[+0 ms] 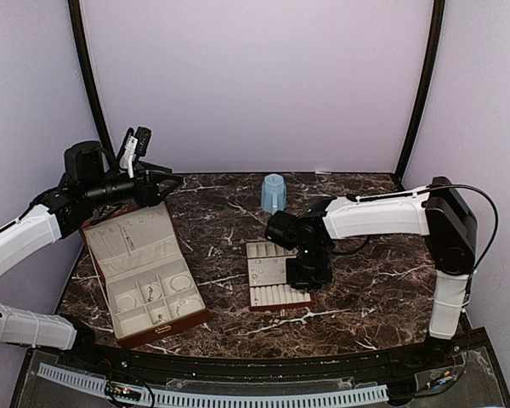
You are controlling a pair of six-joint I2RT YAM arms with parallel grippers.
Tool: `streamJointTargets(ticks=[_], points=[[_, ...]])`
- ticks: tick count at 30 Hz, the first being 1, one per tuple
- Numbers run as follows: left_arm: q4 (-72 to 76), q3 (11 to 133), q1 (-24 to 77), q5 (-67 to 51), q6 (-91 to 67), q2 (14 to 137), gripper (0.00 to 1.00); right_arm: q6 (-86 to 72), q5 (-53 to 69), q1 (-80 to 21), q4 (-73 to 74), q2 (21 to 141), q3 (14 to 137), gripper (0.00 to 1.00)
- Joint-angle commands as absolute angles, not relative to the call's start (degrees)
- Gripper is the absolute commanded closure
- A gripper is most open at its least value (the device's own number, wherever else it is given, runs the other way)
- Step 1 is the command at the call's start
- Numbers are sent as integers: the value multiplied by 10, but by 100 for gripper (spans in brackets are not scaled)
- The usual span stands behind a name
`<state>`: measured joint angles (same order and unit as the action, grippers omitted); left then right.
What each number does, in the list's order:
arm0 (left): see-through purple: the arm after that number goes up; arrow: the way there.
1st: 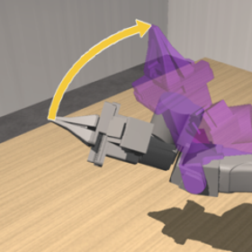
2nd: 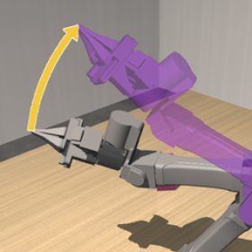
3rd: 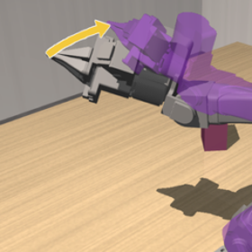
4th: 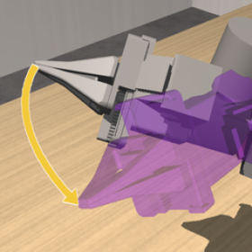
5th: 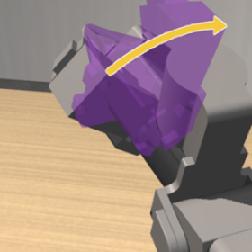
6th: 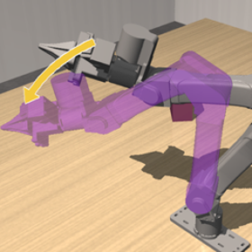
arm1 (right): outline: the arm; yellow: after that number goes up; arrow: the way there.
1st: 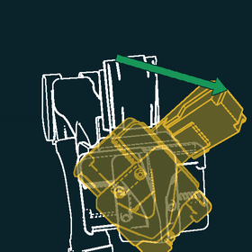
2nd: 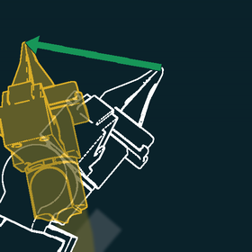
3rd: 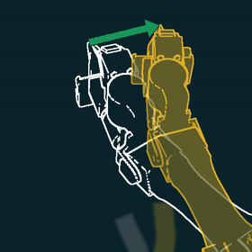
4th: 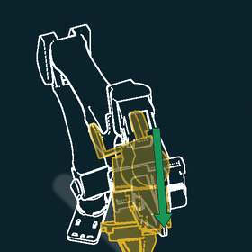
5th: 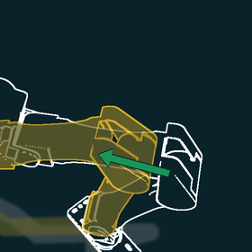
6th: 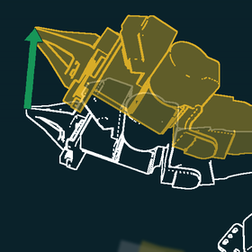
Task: Organize the mixed jewelry
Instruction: Place the ring in the ring tray.
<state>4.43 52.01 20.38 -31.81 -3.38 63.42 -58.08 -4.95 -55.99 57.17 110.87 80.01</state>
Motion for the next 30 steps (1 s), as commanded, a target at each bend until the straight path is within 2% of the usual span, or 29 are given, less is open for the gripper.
streamJointTargets(ticks=[1,11,20,30], points=[[46,515,200,-315,-25,625,39,-580,-56,-566,585,1078,814,85],[46,515,200,-314,-24,625,39,-584,-53,-566,579,1064,816,84],[46,515,200,-313,-24,623,39,-584,-48,-567,569,1069,801,100],[46,514,200,-313,-22,623,39,-580,-47,-568,560,1080,792,100]])
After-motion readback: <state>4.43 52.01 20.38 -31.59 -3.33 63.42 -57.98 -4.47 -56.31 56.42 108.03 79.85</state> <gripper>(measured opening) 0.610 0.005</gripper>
